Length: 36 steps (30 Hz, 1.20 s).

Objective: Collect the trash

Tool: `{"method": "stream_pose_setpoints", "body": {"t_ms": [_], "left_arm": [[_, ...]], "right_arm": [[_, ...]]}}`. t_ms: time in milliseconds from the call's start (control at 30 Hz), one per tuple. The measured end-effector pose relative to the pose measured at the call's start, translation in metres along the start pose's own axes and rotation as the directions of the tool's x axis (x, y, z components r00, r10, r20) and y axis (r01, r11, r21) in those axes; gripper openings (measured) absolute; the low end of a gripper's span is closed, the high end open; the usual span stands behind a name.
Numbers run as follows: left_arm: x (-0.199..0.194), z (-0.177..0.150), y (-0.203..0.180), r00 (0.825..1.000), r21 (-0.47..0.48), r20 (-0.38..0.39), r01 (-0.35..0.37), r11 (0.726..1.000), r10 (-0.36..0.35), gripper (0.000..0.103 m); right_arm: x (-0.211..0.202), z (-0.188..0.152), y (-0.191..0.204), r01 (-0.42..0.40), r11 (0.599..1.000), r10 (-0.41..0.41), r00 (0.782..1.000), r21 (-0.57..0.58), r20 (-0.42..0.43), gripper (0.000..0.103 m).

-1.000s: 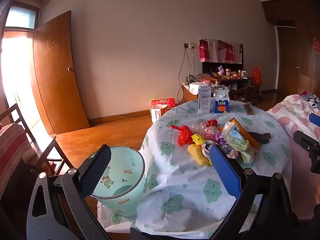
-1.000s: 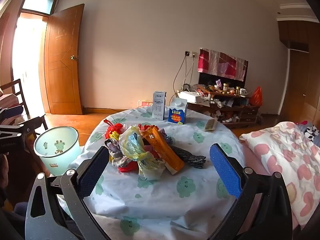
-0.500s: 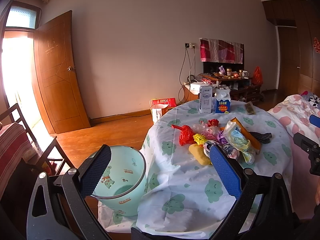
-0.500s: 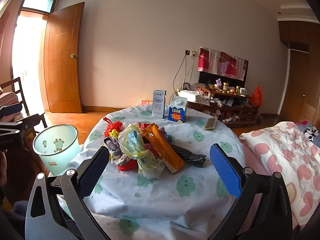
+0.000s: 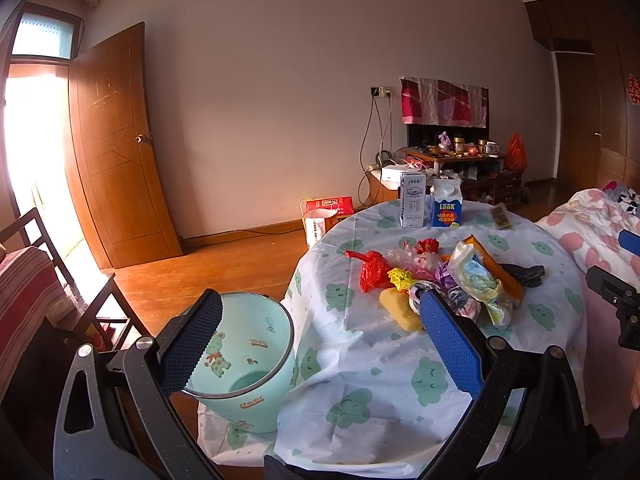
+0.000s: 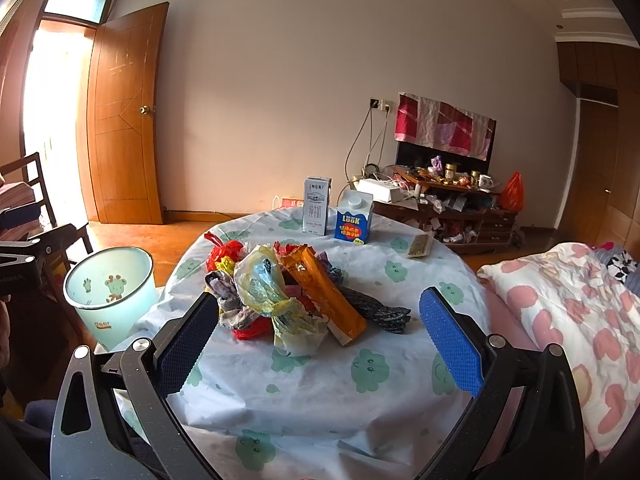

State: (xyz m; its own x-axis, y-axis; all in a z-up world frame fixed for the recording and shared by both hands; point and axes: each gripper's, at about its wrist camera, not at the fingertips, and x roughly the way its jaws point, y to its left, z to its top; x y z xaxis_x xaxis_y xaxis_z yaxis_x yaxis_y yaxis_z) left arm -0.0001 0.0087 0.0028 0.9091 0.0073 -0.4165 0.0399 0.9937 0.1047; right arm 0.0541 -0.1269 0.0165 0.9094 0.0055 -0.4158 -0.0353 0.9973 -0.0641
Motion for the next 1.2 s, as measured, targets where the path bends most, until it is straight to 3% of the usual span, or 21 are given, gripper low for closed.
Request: {"method": "stream_pose_setpoints", "body": {"t_ms": [1200], "left_arm": [[0.001, -0.0023, 0.0043, 1.0, 0.002, -0.004, -0.004, 1.0, 0.004, 0.097]], "right_arm": [[0.0007, -0.0012, -0.001, 0.0, 1.0, 0.0, 1.0, -0.002, -0.005, 0.098]]}}
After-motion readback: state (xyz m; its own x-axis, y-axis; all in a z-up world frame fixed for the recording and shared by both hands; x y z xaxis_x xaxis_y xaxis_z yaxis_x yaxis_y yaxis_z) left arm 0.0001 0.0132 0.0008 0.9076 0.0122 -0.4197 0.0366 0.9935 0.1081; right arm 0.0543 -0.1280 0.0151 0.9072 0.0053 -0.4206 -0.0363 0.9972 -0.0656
